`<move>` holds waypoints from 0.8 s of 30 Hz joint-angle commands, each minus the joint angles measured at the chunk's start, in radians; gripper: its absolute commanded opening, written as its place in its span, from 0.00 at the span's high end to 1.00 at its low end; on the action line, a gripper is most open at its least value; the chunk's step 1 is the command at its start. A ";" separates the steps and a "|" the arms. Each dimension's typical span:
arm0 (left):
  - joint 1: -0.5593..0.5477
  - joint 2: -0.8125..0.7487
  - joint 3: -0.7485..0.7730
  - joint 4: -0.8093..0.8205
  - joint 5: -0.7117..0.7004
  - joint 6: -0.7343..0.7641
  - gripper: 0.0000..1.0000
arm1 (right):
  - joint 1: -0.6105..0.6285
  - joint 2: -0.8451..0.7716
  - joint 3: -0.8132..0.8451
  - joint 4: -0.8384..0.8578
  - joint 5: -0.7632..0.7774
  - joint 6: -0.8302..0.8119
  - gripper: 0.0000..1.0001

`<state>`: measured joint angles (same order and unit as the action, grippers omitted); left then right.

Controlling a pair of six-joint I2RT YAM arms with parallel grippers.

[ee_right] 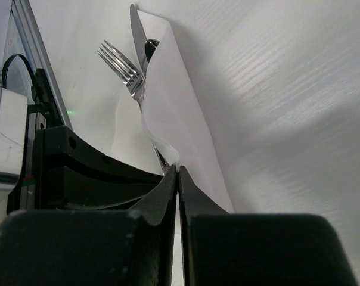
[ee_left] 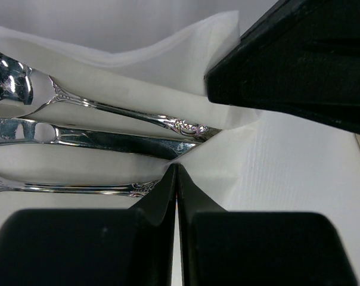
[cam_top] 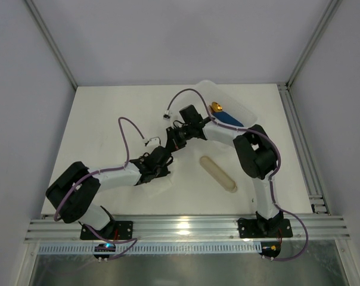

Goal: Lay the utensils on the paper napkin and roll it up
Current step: Roll the napkin at the center of the board.

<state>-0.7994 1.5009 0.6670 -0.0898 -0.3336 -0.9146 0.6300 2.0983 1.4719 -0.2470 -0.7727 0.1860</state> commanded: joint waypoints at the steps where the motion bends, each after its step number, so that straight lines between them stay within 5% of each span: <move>1: -0.006 -0.007 -0.003 -0.045 -0.045 -0.007 1.00 | 0.013 -0.075 0.031 -0.017 0.023 -0.036 0.96; 16: -0.009 -0.030 -0.014 -0.050 -0.048 -0.013 1.00 | 0.036 -0.083 0.030 -0.024 0.036 -0.036 0.89; 21: -0.009 -0.042 -0.012 -0.057 -0.056 -0.012 1.00 | 0.036 -0.089 0.030 -0.021 0.117 -0.017 0.61; 24: -0.009 -0.041 -0.007 -0.064 -0.056 -0.009 1.00 | 0.031 -0.113 0.008 -0.028 0.249 0.001 0.54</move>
<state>-0.8040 1.4822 0.6640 -0.1261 -0.3473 -0.9180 0.6601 2.0670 1.4719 -0.2779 -0.6521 0.1749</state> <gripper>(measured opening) 0.002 0.441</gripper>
